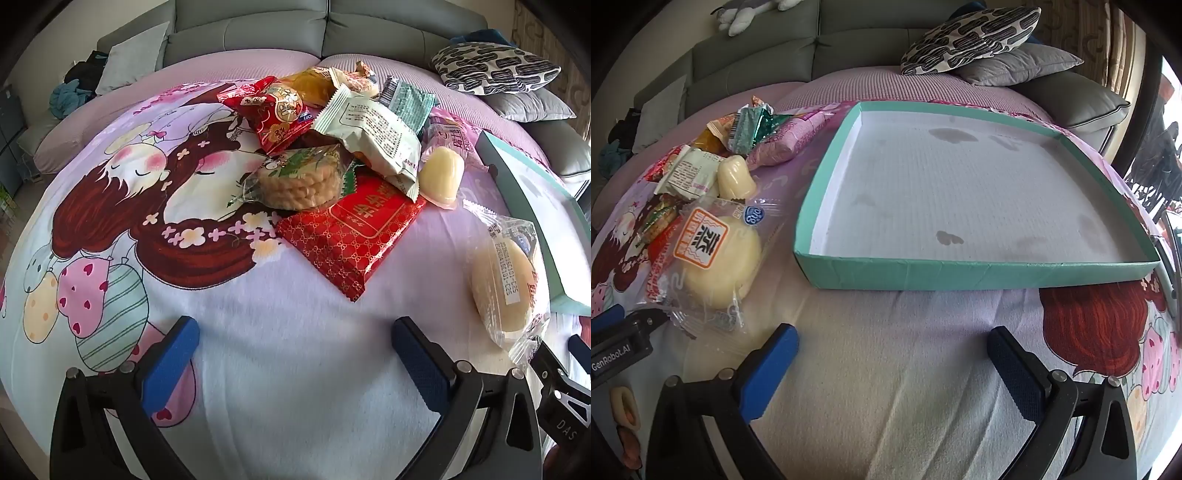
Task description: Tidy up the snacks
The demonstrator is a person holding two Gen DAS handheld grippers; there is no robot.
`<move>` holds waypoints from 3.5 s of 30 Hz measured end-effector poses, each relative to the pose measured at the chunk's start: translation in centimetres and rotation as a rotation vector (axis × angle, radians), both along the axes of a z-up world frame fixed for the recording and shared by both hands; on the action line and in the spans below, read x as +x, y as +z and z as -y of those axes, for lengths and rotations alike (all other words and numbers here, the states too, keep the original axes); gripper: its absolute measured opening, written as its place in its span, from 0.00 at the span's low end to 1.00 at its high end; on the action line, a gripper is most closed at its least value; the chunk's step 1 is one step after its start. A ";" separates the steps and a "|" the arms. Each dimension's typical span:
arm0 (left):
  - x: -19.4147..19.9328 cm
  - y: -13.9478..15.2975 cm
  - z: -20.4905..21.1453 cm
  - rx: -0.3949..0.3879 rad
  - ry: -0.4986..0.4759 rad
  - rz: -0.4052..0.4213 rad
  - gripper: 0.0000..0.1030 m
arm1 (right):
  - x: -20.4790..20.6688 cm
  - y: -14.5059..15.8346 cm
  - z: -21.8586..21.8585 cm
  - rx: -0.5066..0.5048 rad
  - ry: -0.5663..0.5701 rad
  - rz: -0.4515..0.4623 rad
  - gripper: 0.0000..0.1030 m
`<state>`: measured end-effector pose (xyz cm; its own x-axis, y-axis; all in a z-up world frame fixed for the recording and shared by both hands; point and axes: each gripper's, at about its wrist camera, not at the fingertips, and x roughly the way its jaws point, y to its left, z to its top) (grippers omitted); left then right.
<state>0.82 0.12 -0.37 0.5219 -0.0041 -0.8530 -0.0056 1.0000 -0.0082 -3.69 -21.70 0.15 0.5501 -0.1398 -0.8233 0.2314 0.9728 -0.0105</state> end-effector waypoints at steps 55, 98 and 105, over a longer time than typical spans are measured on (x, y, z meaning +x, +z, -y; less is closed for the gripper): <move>0.4 1.4 -0.7 -0.059 0.024 -0.022 1.00 | 0.1 1.0 0.2 0.002 0.072 0.014 1.00; 10.5 3.3 -1.2 -0.064 0.060 -0.153 0.78 | 7.5 3.1 -5.7 0.252 0.266 -0.181 0.71; 10.2 3.6 -1.0 -0.079 0.056 -0.138 0.63 | 7.5 2.3 -5.4 0.307 0.272 -0.186 0.54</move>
